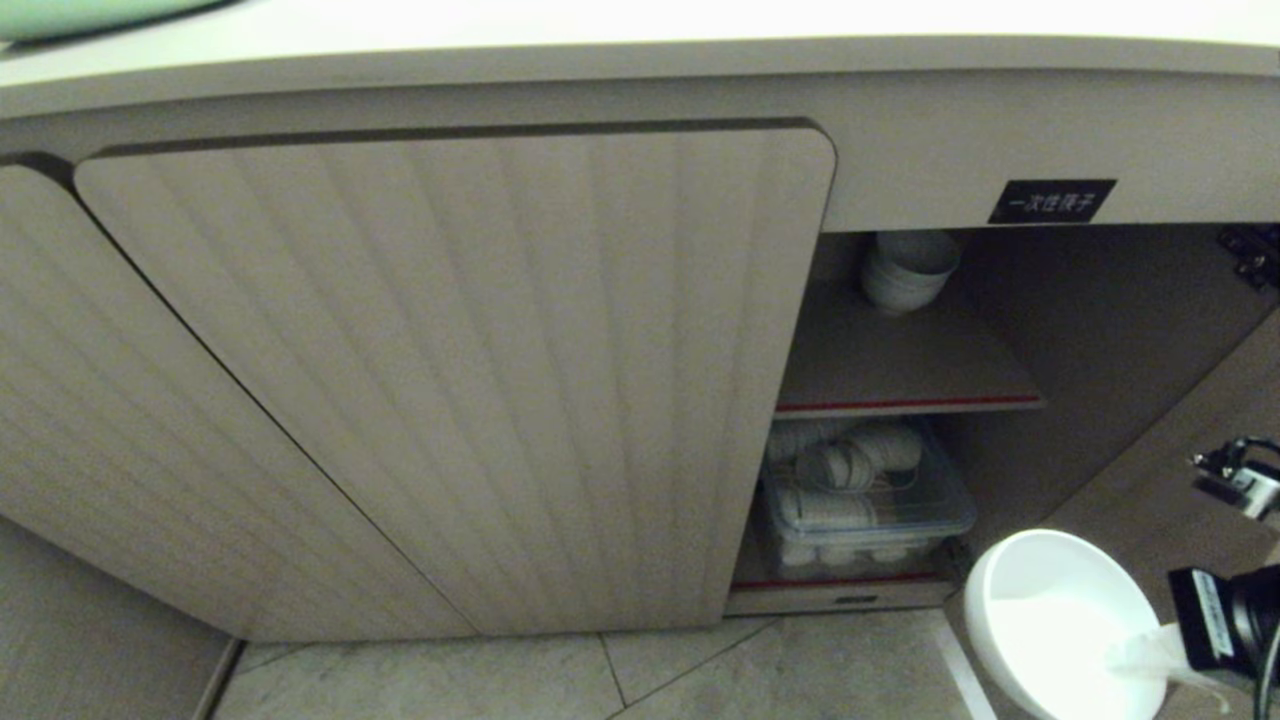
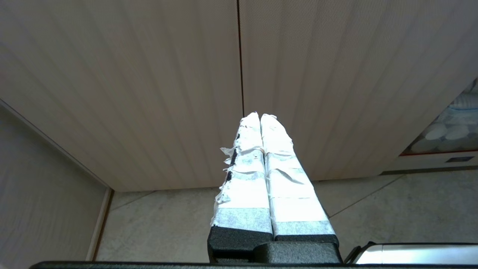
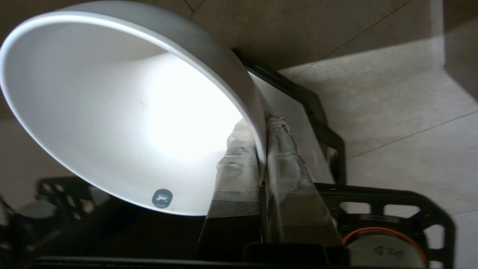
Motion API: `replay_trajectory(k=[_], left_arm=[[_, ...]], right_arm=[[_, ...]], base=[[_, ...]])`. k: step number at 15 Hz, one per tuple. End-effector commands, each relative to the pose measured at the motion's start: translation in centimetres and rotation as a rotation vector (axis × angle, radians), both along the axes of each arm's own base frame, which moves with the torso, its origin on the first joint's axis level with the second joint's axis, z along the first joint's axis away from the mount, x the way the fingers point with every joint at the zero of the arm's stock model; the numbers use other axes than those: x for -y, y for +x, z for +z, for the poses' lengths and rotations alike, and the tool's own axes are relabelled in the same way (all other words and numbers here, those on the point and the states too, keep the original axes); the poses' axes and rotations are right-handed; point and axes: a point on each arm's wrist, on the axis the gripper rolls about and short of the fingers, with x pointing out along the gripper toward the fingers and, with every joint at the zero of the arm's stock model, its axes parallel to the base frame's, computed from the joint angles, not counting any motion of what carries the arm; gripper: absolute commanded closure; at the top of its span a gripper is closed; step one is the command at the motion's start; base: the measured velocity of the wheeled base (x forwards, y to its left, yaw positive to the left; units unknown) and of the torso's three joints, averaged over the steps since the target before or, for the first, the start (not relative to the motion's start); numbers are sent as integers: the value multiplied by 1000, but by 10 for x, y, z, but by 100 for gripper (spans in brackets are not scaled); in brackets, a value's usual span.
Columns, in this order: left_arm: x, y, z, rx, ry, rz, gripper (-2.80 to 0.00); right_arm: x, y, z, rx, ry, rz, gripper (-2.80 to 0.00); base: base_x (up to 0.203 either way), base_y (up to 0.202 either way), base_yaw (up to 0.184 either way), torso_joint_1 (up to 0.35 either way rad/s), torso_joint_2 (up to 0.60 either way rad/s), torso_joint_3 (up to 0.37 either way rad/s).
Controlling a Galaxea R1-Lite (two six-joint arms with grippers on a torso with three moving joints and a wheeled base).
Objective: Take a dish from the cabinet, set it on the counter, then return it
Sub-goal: Place it on the table
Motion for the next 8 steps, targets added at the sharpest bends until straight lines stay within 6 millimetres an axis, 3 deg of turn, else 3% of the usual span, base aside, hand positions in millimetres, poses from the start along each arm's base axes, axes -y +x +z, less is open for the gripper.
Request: replay_trajectory(k=[1,8], left_arm=[[0,0,0,0,-1,0,0],[0,0,0,0,0,0,0]], right_arm=[[1,-7,-6,5,-33,64,0],[3,-33,-21,-9,-33,183,0]], base=[[0,0,0,0,0,0],[0,0,0,0,0,0]])
